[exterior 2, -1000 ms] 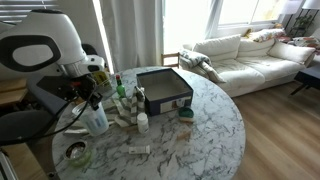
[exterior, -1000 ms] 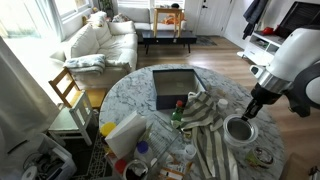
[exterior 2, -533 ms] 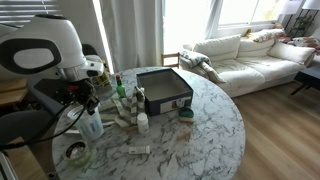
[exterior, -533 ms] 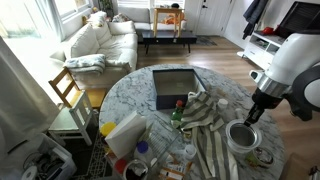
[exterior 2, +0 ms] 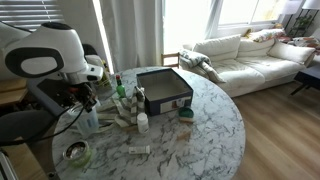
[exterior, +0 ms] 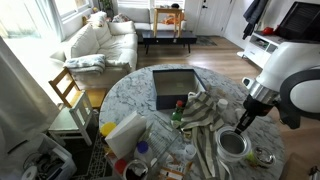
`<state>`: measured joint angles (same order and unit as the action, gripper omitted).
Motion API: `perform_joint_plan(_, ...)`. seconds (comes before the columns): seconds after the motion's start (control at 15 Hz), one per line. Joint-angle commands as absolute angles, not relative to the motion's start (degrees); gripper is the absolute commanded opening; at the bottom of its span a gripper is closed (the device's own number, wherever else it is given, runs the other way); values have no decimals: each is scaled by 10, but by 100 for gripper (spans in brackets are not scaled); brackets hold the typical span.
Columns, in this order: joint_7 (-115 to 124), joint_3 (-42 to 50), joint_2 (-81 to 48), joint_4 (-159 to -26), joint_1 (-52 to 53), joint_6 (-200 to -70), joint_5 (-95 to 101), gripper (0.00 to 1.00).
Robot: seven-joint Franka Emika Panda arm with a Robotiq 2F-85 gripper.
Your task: Remove the sauce bottle from the cup, put the silver cup inside then move it the right
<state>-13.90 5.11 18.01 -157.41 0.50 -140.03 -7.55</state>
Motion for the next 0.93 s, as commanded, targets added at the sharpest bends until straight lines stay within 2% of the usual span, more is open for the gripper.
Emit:
perform_joint_plan(0.0,-148,55,151,-1574,33,-1469,-130,1)
perform_joint_plan(0.53,-150,58,134,-1573,62,-1572,-185,1)
perform_joint_plan(0.87,-158,60,132,-1573,65,-1564,-193,1)
